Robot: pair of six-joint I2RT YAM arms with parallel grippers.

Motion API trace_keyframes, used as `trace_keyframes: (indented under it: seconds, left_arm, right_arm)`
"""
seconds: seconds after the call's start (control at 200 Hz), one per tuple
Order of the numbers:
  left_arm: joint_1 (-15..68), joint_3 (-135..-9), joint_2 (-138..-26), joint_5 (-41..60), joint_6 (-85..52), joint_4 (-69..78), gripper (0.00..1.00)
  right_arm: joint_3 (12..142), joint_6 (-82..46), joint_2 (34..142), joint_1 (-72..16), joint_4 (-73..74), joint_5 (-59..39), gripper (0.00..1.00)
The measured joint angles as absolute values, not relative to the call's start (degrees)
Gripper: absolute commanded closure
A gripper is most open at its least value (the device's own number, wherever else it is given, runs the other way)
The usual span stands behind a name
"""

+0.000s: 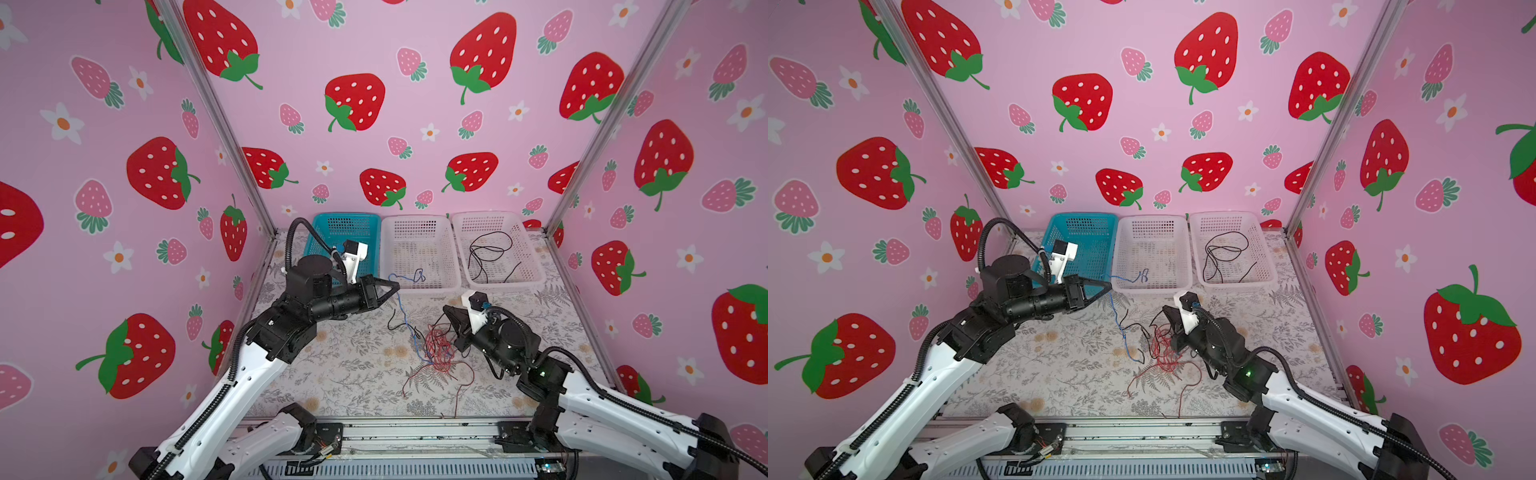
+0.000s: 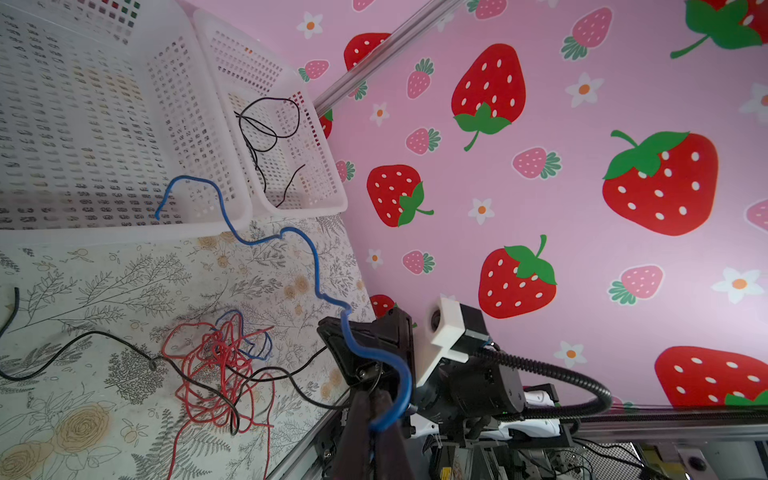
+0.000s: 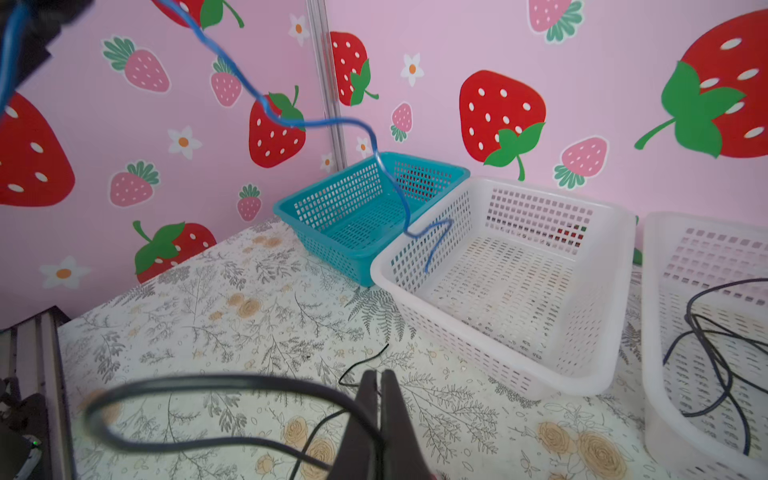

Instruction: Untangle the cables

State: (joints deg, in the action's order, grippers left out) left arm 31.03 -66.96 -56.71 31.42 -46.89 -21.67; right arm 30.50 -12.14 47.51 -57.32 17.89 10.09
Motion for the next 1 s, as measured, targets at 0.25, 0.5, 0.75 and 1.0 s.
trace_keyframes:
  seconds: [0.25, 0.5, 0.75, 1.0]
  left_arm:
    - [31.0, -67.0, -56.4, 34.2, -40.4, -25.8, 1.00]
    - [29.8, -74.0, -63.9, 35.0, -33.9, -27.9, 1.00]
    - [29.2, -82.7, -74.7, 33.0, -27.6, -29.1, 1.00]
    - [28.2, -89.9, -85.3, 29.3, -22.2, -26.9, 1.00]
  right_arm:
    - [35.9, -13.8, 42.9, -57.3, 13.1, 13.5, 1.00]
    - [36.5, -16.0, 38.5, -57.3, 10.5, 12.1, 1.00]
    - [36.1, -17.8, 30.7, -57.3, 7.2, 11.0, 1.00]
    - [35.4, -18.4, 26.0, -57.3, 4.7, 10.3, 1.00]
